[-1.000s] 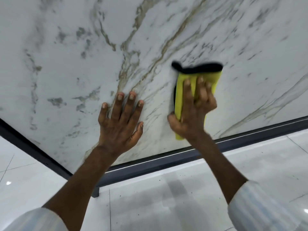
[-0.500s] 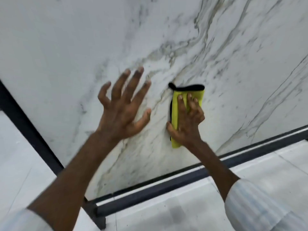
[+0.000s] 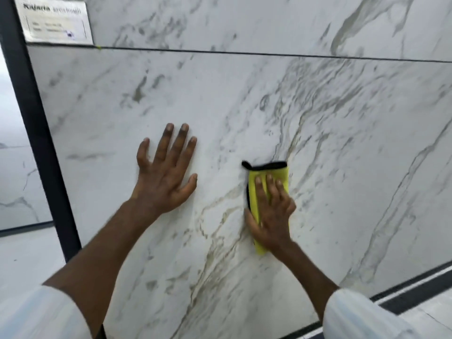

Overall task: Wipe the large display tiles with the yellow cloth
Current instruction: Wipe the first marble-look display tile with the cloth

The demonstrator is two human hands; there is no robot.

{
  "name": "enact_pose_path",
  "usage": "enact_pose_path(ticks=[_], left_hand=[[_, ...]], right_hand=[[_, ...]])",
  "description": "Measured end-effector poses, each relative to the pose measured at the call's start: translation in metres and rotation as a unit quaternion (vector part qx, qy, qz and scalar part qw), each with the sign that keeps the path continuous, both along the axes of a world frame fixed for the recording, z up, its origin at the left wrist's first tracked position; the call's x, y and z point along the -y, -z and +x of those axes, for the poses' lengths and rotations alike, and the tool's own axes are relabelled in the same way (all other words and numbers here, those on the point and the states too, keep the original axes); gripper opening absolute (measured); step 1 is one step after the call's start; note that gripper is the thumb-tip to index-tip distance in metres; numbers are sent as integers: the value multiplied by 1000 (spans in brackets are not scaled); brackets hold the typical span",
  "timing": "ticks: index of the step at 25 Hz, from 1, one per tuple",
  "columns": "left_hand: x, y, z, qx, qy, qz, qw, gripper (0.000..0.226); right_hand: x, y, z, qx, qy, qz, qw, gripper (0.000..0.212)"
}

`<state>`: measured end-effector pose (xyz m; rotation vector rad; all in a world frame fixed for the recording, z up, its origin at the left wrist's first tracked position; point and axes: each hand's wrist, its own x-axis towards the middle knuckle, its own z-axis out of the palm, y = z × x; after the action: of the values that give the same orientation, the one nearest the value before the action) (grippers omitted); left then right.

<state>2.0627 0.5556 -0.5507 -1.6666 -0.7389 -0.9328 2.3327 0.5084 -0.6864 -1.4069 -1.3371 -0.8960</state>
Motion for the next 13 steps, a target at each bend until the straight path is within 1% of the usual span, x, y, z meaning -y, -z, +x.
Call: enact_pose_path(ticks=[1,3,7,9,11,13], left_hand=[[-2,3,0,-5,-6,-6,1000,78],[-5,3,0,-6,-10,-13,1000,79],[-4,4,6,9,-1,-15,1000,79],[-4,5,6,15,10,-8,1000,77],[-5,4,5,13,17,-8,1000,76],[-1,3,6,6,25,-18,999,76]], right_hand=[[0,7,3,8,-6,-3,1000,86],[-3,-25,12,11,-24,2,1000,87],[-11,-179,15,-42,-17,27,999,89],[-13,-227,8,-57,-25,38,997,88],[-17,-221,3,-44,-10,63,997,84],[-20,-170,0,-38,3,76,996,80]])
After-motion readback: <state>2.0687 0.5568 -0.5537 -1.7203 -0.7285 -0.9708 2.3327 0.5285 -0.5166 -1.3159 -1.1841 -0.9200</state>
